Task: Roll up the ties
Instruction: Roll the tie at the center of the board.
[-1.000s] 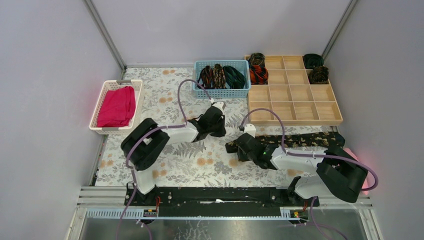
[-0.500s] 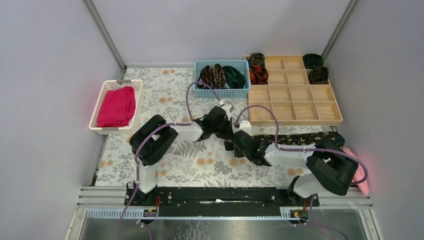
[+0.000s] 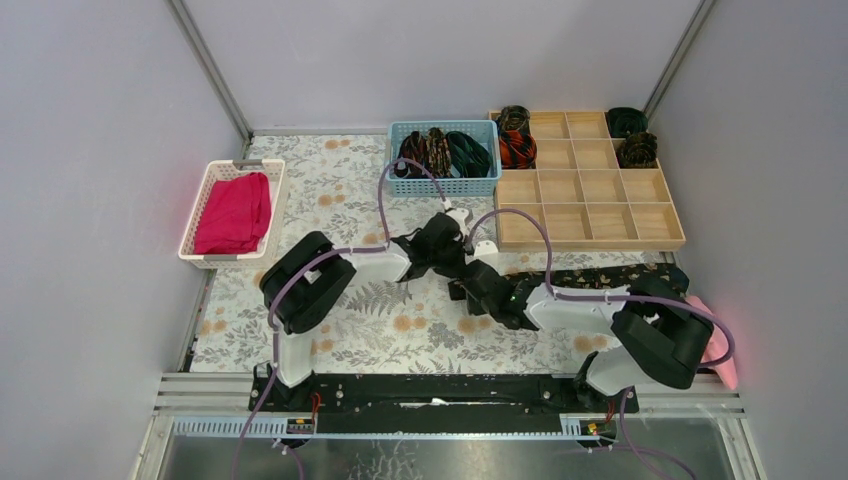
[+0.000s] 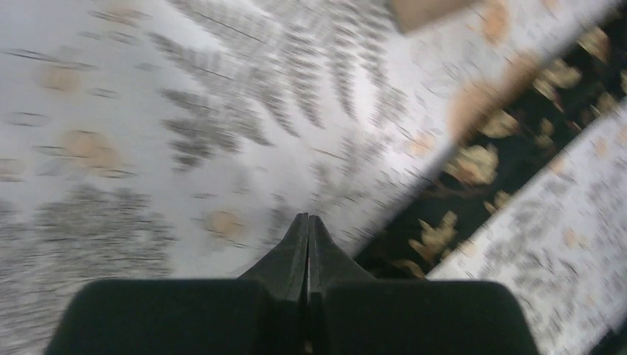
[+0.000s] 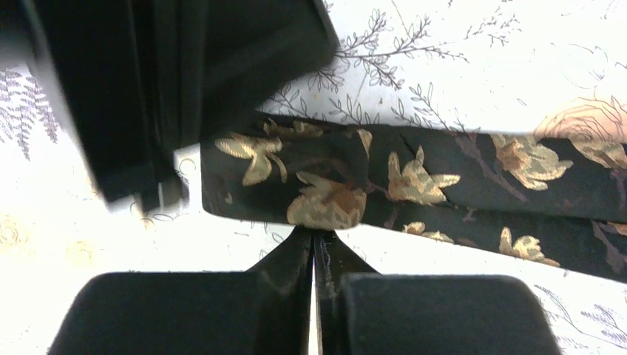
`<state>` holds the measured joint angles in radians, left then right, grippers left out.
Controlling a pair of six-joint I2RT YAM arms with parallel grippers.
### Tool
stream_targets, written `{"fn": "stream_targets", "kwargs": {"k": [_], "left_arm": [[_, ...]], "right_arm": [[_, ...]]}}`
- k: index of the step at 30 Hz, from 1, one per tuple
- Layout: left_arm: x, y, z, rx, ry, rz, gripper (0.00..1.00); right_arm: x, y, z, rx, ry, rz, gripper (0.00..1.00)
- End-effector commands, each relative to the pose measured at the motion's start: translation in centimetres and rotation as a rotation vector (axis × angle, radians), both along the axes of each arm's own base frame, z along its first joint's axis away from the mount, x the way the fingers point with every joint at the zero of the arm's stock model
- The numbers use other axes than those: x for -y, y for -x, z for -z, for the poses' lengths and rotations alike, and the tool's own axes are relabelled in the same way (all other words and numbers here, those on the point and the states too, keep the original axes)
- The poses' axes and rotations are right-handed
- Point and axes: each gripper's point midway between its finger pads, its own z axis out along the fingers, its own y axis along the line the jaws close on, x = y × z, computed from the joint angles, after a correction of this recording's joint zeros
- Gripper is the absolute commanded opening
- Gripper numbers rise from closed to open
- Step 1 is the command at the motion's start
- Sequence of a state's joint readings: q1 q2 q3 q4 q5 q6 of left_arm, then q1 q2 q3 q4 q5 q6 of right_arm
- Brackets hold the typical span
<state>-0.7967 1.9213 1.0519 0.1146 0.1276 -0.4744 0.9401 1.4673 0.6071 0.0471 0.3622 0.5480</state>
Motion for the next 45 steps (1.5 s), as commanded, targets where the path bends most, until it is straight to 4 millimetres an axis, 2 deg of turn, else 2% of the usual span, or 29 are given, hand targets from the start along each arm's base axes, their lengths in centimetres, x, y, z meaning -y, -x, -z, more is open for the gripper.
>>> {"fn": "stream_targets", "kwargs": {"k": [1,3,5,8,9,12,15,17,18,20,23,30,33,39,45], "left_arm": [[-5.1,-5.0,0.5,0.052,-0.165,-0.191,0.06],[-6.9,-7.2,-0.7,0.103,-0.215,-0.284,0.11],[-7.9,-8.9,-2.9,0.166,-0.234,-0.345,0.14],[-9.0,-10.2,-7.5,0.255,-0.209,-0.436,0.15],[-9.6,-10.2,-9.9,0.290,-0.175,-0.470,0.16],[-11.7,-8.8,-14.3,0.341,-0.088,-0.567,0.18],[-14.0,-6.1,-16.8,0.354,0.010,-0.634,0.22],[-15.2,-4.3,-17.6,0.359,0.057,-0.647,0.24],[-15.8,-3.3,-17.2,0.353,0.063,-0.649,0.25],[-16.6,-2.3,-18.1,0.365,0.090,-0.652,0.26],[-18.0,-1.2,-17.9,0.367,0.067,-0.671,0.27],[-18.6,-0.8,-17.7,0.375,0.048,-0.670,0.27],[-18.7,-0.8,-17.6,0.377,0.037,-0.668,0.27],[-18.9,-0.8,-17.6,0.384,0.030,-0.668,0.27],[-19.0,-0.8,-17.4,0.384,0.022,-0.671,0.26]], "right_arm": [[1.0,0.6,-1.8,0.032,0.038,0.015,0.06],[1.4,0.9,-2.7,0.051,0.056,0.018,0.06],[1.9,1.1,-3.9,0.084,0.092,0.029,0.07],[1.9,1.3,-6.0,0.127,0.128,0.023,0.12],[1.7,1.1,-7.0,0.154,0.137,0.022,0.14],[1.3,0.8,-8.8,0.187,0.197,0.009,0.21],[0.4,0.3,-9.7,0.222,0.278,-0.010,0.30],[-0.4,-0.2,-10.0,0.246,0.336,-0.020,0.37],[-0.9,-0.4,-10.0,0.254,0.359,-0.028,0.39],[-1.8,-0.8,-9.8,0.258,0.394,-0.041,0.43],[-3.3,-1.1,-8.6,0.245,0.433,-0.067,0.46],[-4.4,-1.8,-5.6,0.223,0.548,-0.082,0.53],[-4.8,-1.8,-5.0,0.219,0.557,-0.089,0.54],[-4.4,-2.1,-3.7,0.218,0.606,-0.075,0.66],[-3.8,-2.1,-2.0,0.173,0.601,-0.066,0.66]]}}
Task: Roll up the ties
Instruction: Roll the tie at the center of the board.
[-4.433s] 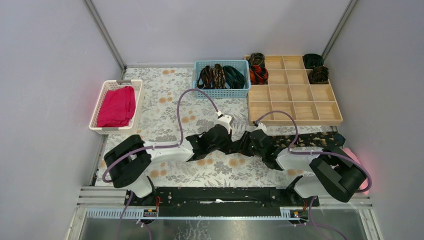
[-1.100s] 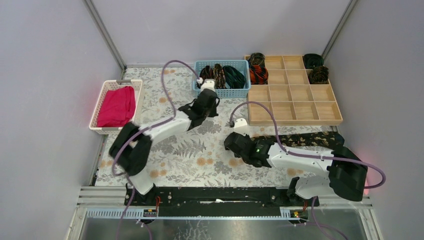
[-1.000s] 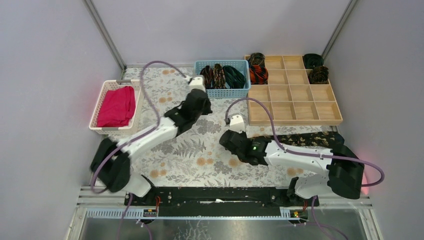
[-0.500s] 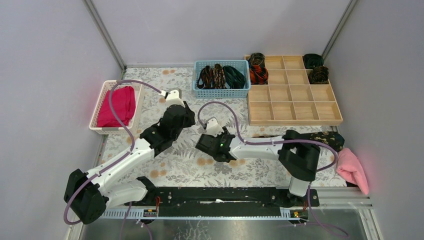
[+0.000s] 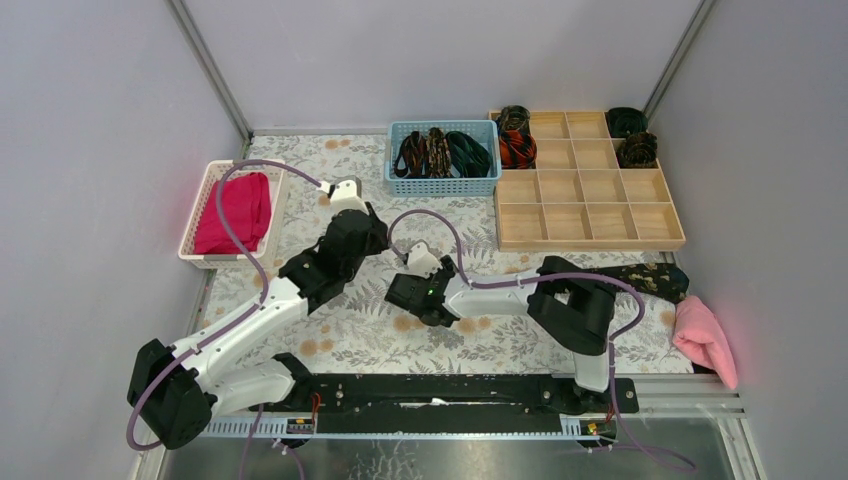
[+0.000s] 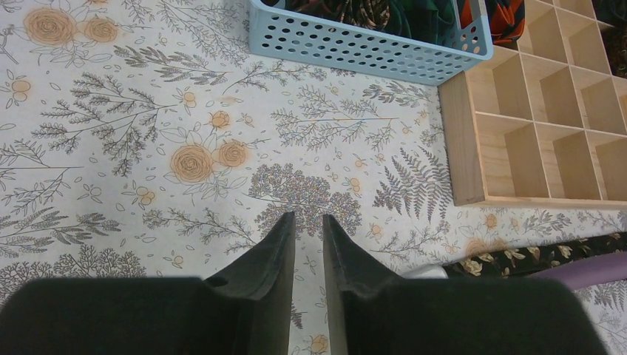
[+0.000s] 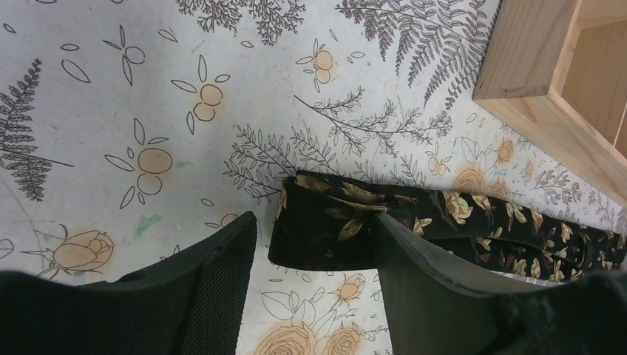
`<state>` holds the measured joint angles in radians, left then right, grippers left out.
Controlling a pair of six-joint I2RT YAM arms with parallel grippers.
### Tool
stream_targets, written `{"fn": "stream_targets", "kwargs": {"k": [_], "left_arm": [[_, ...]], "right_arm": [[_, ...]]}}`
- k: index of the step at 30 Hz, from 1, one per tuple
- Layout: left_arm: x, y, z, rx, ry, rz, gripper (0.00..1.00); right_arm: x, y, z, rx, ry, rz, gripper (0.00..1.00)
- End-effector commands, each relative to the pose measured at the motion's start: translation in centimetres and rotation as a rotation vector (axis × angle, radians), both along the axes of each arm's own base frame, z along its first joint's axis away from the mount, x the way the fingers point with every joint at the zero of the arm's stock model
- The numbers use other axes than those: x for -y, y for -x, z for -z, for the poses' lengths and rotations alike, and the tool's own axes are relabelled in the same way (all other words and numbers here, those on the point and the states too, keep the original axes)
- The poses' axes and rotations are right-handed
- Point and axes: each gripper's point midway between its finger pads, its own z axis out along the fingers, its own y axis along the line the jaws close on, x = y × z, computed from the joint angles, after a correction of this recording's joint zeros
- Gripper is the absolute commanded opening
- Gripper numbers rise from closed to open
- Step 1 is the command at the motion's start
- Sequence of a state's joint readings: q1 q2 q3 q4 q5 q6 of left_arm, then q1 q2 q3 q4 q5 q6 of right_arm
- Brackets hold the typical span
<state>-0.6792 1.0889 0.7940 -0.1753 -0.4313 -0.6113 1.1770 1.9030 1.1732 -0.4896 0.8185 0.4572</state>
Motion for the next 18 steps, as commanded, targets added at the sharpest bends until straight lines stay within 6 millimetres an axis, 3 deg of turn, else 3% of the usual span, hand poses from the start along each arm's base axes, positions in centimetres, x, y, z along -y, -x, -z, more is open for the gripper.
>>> {"fn": "stream_targets", "kwargs": {"k": [1,11,18], "left_arm": [[-0.7,0.0,0.1,0.014,-0.023,-0.022,0.26],[-0.4,-0.1,0.0,0.016,-0.018,-0.012,0.24],[0.1,-0.2,0.3,0.006,-0.018,0.006,0.24]], "right_arm": [[0.2,-0.4,0.2,0.005,-0.020,0.033,0.66],[4.0,-0.3,2.4,-0.082,-0.058,0.164,0.66],[4.0,0.1,3.5,-0.120,-0.079,0.188,0.43]]}}
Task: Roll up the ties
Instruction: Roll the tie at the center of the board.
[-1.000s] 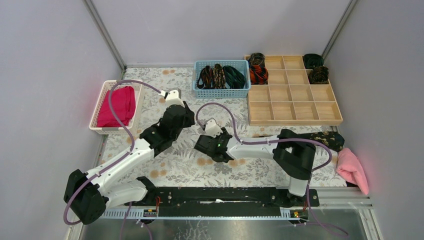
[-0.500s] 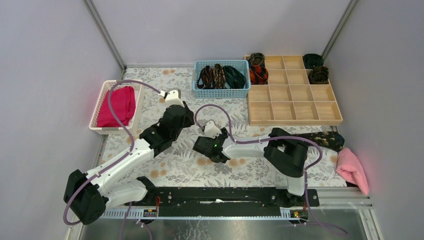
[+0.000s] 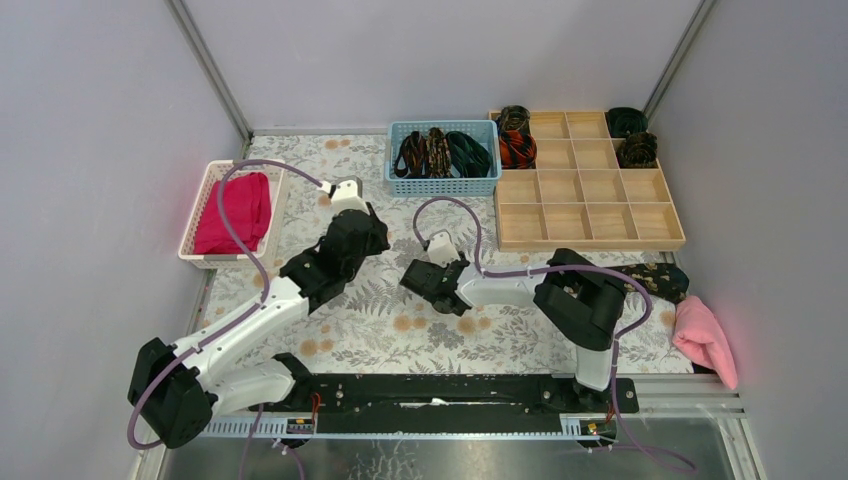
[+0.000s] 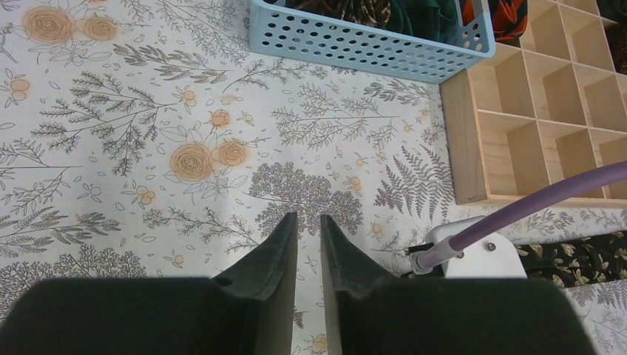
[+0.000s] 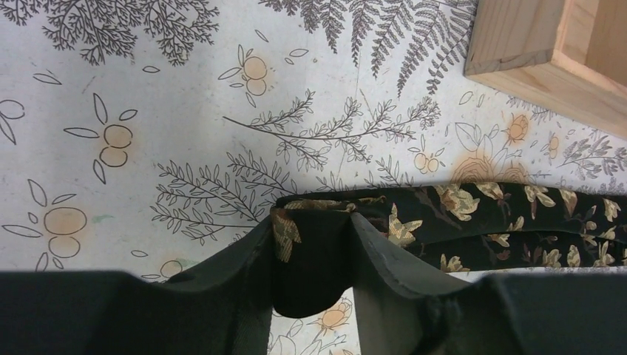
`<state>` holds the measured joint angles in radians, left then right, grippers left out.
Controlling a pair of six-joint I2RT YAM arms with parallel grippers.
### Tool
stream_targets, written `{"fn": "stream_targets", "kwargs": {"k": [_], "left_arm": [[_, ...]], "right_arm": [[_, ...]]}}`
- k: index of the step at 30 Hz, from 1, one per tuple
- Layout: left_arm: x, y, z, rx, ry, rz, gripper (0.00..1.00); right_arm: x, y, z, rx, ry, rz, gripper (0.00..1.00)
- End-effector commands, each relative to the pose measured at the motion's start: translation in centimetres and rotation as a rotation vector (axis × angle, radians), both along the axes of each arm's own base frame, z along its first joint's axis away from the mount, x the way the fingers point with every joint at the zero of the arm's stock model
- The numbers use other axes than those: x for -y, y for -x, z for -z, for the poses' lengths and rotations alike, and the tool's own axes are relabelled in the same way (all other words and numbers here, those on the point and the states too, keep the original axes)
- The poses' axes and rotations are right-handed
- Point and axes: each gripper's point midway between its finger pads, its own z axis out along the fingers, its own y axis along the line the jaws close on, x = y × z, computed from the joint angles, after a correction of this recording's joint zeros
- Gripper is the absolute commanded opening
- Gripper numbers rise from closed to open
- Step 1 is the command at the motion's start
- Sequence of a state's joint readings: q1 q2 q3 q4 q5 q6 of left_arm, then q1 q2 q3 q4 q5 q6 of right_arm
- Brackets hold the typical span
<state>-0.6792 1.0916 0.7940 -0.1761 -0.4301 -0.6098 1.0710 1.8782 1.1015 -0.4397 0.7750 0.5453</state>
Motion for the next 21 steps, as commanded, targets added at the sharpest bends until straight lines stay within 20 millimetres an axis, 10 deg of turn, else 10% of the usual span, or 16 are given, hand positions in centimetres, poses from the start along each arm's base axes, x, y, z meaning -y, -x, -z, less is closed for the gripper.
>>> {"fn": "stream_targets", "kwargs": {"k": [1,21], "left_arm": [[0.1,-0.3,0.3,0.008,-0.015,0.005,0.24],[-0.5,-0.2,2.6,-0.024,-0.052,-0.020,0.10]], "right_arm": [[0.9,1.7,1.9,-0.097,-0.006,0.033,0.40],[-9.7,3.1,-0.4,-0.268,-0.586,-0.094,0.29]]}}
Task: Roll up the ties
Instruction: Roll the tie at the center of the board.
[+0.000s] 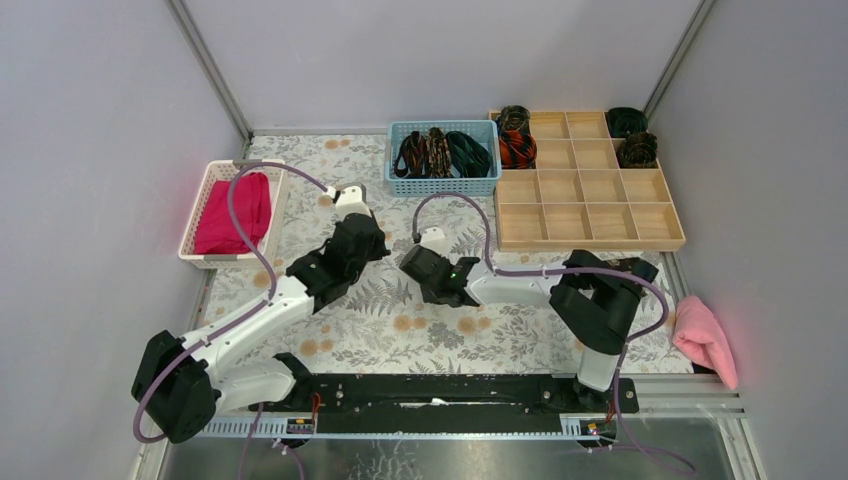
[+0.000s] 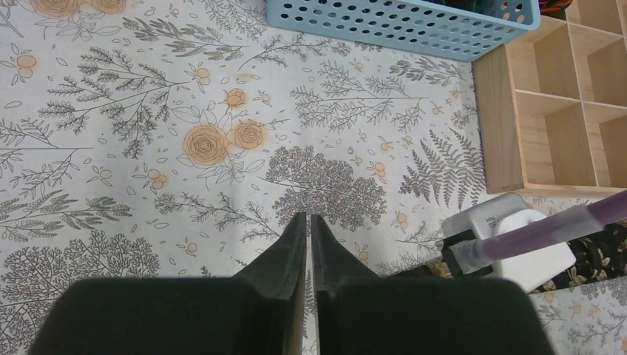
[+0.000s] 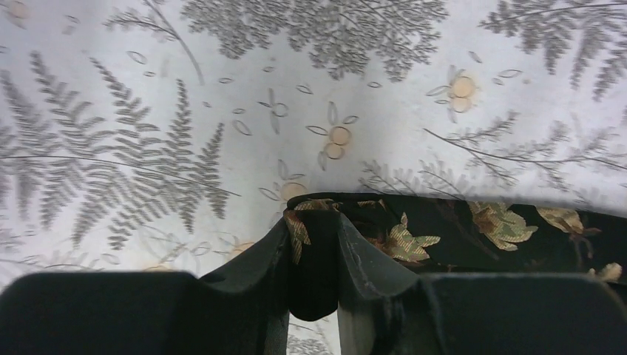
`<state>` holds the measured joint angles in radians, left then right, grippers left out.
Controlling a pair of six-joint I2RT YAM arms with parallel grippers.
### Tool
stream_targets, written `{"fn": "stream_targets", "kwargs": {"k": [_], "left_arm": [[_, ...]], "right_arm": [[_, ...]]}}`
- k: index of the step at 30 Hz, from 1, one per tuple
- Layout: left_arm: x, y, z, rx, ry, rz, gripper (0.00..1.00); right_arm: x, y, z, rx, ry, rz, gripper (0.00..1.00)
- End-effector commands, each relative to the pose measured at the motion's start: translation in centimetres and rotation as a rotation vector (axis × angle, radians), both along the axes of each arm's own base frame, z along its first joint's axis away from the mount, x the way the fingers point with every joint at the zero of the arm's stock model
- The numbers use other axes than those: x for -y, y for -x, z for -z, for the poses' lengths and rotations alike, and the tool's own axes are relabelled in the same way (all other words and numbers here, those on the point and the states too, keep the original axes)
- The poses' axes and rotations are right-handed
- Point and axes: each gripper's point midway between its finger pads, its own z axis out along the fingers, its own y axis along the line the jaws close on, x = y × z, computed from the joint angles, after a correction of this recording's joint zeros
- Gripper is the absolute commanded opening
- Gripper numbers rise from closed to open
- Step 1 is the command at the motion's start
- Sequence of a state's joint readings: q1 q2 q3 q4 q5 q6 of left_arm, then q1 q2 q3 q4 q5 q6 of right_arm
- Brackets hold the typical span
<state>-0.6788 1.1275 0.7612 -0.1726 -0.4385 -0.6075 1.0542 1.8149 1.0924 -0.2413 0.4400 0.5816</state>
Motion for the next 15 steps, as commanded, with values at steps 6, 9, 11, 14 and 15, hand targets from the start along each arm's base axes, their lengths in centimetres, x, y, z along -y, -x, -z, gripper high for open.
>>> {"fn": "stream_targets", "kwargs": {"k": [6,9,11,14,15], "left_arm": [[1.3,-0.3,0.9,0.000,0.023,0.038,0.08],[2.1,-0.4,1.4,-0.014,0.041,0.068,0.06],[2.8,-0.5,1.7,-0.019,0.057,0.092,0.05],[4.1,-0.5,2.0,-0.015,0.091,0.141,0.02],[4.4,-0.4,2.2,-0.020,0.095,0.154,0.02]], "right_arm": [[-0.8,2.3,-0.4,-0.144,-0.406,0.031,0.28],[0.9,2.3,0.0,-0.161,-0.426,0.072,0.28],[1.5,2.6,0.2,-0.160,-0.432,0.083,0.28],[2.6,2.7,0.3,-0.140,-0.452,0.119,0.27],[3.0,2.7,0.3,-0.134,-0.453,0.130,0.27]]}}
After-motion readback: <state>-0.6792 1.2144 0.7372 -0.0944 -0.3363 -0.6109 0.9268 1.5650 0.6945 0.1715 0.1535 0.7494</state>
